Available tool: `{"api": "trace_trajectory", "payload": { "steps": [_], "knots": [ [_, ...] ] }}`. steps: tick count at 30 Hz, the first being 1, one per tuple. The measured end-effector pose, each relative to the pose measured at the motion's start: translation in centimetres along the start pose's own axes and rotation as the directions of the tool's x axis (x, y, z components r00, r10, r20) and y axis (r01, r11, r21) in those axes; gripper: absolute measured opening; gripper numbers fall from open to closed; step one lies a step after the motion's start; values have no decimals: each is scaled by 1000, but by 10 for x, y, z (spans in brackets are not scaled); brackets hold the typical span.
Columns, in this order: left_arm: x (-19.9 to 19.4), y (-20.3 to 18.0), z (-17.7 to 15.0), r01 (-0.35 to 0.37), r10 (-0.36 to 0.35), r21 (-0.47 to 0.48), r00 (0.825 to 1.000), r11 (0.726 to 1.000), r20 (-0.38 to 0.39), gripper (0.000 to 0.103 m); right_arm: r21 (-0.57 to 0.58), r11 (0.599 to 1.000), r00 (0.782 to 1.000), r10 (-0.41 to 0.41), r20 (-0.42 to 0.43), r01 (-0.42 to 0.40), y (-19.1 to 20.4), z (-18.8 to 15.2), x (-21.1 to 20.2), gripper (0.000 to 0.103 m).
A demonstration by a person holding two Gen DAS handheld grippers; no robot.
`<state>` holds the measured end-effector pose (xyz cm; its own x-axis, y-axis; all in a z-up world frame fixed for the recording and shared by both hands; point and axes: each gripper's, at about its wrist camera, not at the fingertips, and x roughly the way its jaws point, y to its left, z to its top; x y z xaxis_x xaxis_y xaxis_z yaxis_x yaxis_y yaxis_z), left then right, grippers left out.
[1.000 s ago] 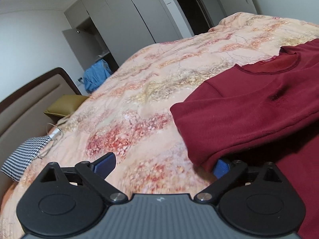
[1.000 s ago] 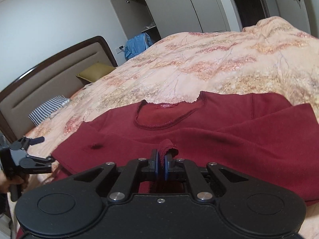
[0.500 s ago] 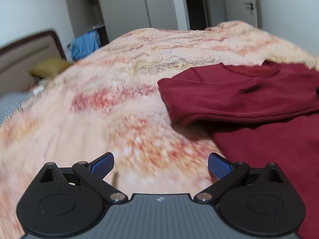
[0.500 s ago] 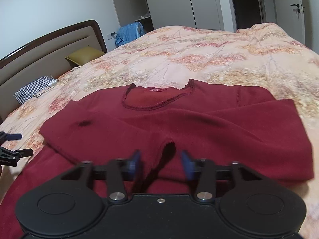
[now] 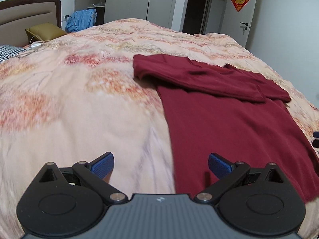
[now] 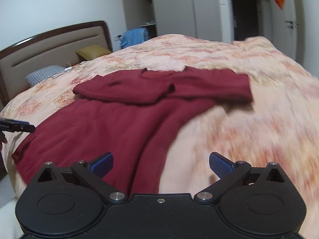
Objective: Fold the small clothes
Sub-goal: 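Grasp the sweater hem with the left gripper while the right gripper grasps it too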
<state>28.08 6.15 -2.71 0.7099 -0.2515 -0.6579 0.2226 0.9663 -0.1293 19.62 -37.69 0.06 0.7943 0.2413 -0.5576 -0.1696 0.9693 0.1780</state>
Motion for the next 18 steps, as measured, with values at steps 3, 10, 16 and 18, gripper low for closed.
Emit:
{"api": "trace_trajectory", "payload": {
  "steps": [3,10,16,18],
  "knots": [
    [-7,-10,-15,-10,10,7,1000,1000,2,103,59,996,995,-71,67,67,2,-22,-27,102],
    [-14,-28,-31,-34,34,10,999,999,9,103,194,969,981,-174,84,155,1,-58,-46,84],
    [-22,-31,-35,-27,27,-59,1000,998,-4,86,158,976,986,-158,59,147,18,-65,-40,51],
    [-24,-33,-35,-41,41,-52,999,998,7,79,154,975,984,-172,55,162,24,-64,-40,44]
  ]
}}
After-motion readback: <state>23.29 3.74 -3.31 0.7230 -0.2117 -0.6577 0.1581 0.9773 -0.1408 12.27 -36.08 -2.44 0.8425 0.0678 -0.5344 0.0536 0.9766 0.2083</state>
